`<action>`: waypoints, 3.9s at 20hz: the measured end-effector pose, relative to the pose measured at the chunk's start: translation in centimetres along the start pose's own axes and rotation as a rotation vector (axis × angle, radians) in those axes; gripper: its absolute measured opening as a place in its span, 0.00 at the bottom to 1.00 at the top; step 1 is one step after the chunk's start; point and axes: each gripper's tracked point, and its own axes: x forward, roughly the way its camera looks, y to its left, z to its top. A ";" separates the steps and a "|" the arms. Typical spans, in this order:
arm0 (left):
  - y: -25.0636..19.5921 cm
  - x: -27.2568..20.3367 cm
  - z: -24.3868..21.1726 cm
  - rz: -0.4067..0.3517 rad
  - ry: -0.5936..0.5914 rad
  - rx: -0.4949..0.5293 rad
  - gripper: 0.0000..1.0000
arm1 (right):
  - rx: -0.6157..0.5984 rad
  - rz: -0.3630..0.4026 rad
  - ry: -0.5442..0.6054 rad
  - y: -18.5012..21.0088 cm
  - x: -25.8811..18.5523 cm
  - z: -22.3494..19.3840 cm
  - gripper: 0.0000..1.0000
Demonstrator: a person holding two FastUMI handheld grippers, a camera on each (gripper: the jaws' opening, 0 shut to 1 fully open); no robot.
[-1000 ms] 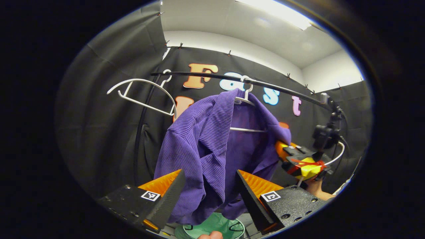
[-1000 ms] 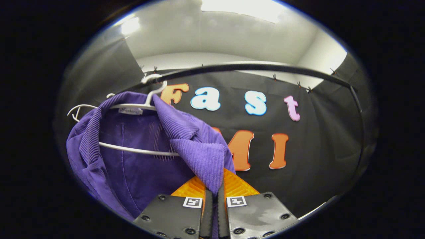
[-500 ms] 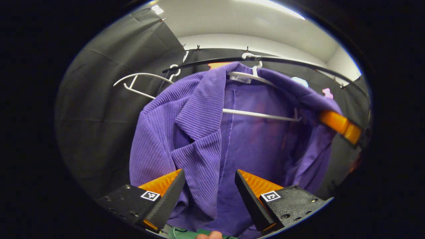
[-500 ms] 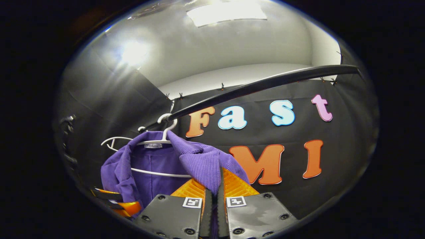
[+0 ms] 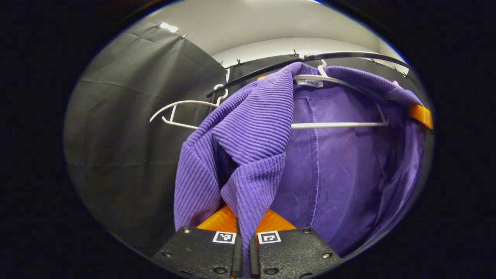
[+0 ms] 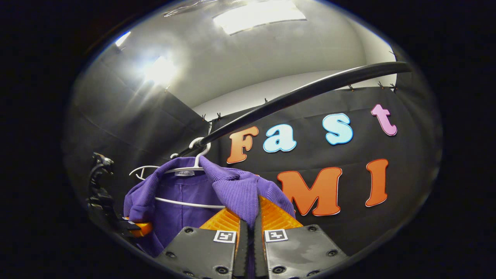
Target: Grasp the clothes on the hanger with both hands and then place them into the laundry hamper below.
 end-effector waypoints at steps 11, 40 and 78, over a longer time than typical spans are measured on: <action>13.2 1.6 18.1 0.281 -0.270 0.100 0.06 | -0.039 -0.093 -0.041 -0.7 1.5 0.7 0.13; 4.9 8.9 -5.9 0.013 0.075 0.005 0.06 | -0.091 -0.402 0.053 -12.5 5.7 -3.5 0.13; -14.6 -6.8 -27.8 -0.456 0.929 -0.077 0.18 | 0.311 -0.145 1.228 5.4 -16.9 -38.0 0.15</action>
